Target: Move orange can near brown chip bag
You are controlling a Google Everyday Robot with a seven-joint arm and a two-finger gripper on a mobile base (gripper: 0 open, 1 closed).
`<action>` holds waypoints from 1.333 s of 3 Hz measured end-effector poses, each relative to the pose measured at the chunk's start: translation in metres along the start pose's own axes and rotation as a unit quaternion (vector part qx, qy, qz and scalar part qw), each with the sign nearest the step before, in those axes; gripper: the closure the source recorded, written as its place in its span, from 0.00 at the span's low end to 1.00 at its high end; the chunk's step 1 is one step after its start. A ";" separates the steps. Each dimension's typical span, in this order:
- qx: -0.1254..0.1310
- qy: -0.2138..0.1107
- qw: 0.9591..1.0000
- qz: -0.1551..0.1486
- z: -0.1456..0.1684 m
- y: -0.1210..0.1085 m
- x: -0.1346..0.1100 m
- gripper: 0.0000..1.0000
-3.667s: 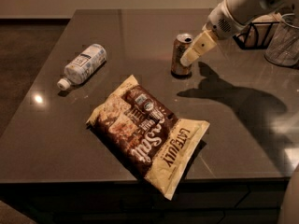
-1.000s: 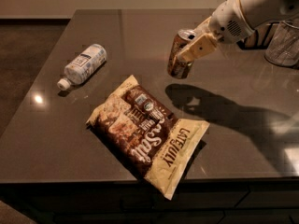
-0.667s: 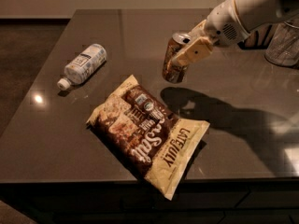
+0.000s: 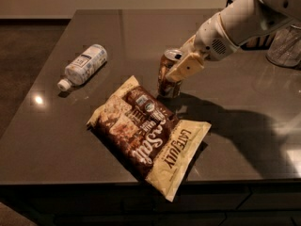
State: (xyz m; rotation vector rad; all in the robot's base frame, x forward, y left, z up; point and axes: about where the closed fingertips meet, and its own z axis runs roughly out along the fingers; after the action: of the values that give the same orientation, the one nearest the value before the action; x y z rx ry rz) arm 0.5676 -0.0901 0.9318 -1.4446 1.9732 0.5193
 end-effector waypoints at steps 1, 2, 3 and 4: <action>-0.004 0.013 1.000 -0.005 0.008 0.005 0.002 0.75; -0.008 0.025 1.000 -0.008 0.013 0.007 0.006 0.52; -0.009 0.024 1.000 -0.009 0.014 0.008 0.005 0.30; -0.011 0.025 1.000 -0.009 0.016 0.009 0.004 0.07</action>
Offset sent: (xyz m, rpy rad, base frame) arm -0.0065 0.0045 -0.0204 -0.0772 0.0271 0.0256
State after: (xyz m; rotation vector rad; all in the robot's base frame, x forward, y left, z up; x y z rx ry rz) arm 0.5624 -0.0801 0.9170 -1.5009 1.9960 0.5027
